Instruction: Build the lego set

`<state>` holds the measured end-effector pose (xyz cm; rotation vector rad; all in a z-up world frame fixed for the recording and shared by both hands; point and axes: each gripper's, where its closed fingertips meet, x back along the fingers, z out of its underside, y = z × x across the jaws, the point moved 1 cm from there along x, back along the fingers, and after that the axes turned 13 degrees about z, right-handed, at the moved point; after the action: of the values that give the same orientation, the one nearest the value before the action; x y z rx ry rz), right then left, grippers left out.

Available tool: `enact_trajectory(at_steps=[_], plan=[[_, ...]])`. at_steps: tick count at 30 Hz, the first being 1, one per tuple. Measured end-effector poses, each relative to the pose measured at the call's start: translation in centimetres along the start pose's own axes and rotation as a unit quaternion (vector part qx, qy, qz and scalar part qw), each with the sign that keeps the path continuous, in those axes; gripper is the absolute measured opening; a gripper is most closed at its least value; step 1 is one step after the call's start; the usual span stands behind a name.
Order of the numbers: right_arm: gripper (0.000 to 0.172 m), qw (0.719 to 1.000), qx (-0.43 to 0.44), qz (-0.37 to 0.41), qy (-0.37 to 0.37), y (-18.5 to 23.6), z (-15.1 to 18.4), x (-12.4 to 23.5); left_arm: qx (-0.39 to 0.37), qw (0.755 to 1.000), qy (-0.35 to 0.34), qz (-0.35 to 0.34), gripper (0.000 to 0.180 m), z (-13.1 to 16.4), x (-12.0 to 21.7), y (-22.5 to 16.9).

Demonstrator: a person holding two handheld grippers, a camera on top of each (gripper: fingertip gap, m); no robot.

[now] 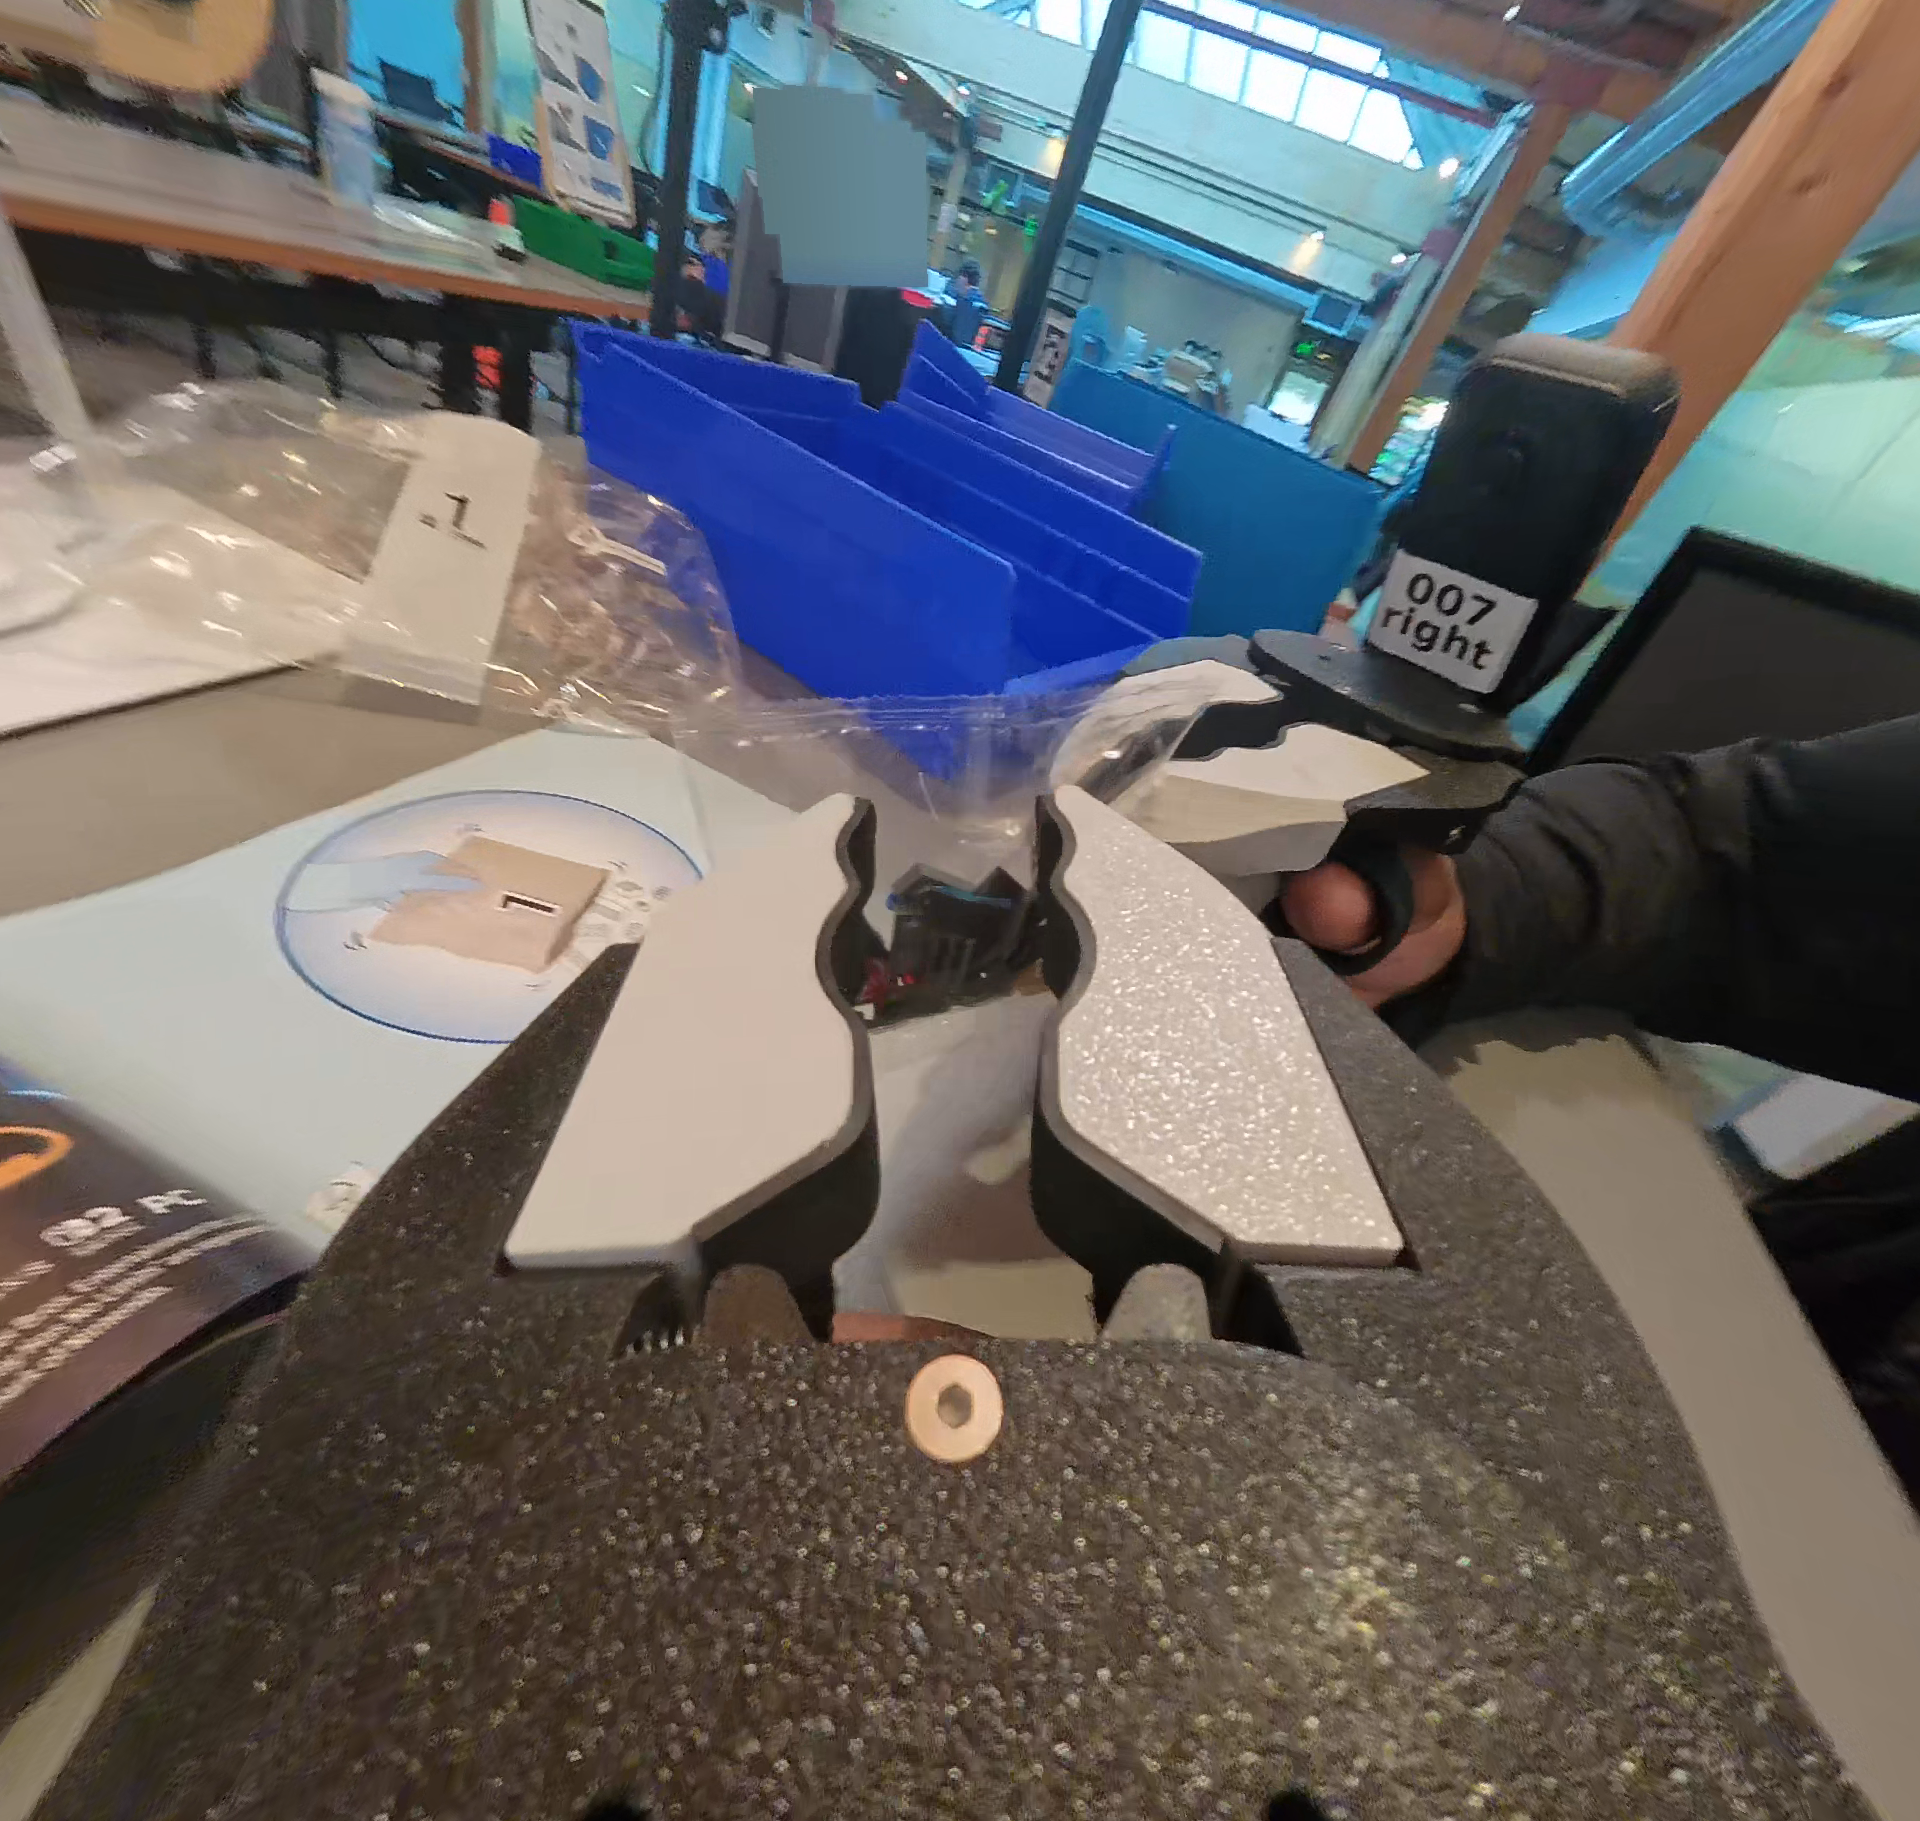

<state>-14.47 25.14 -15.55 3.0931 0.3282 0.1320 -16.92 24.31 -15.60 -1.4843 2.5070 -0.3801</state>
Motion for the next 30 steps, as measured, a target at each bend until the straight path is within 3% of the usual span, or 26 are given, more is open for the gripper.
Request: enact_trajectory(at_steps=[7,10,18,24,30], plan=[[0.002,1.000,0.006,-0.009,-0.002,0.3,0.0,0.0,0.015,0.999,-0.001,0.029,0.018,0.2,-0.2,-0.6],[0.002,1.000,0.011,-0.016,-0.005,0.6,-0.1,0.1,0.007,0.999,-0.003,0.033,0.000,0.1,-0.1,-0.9],[0.002,0.999,0.020,-0.013,-0.022,0.6,-0.4,0.3,-0.010,0.999,-0.012,0.047,0.000,-0.2,0.0,-1.4],[0.001,0.999,0.001,0.009,-0.034,-0.6,-0.8,0.5,-0.054,0.998,0.008,0.009,0.035,-0.1,-0.4,-1.2],[0.001,0.999,0.005,-0.009,-0.049,0.0,-1.1,0.7,-0.073,0.997,0.021,-0.004,0.030,0.1,-0.6,-1.3]])
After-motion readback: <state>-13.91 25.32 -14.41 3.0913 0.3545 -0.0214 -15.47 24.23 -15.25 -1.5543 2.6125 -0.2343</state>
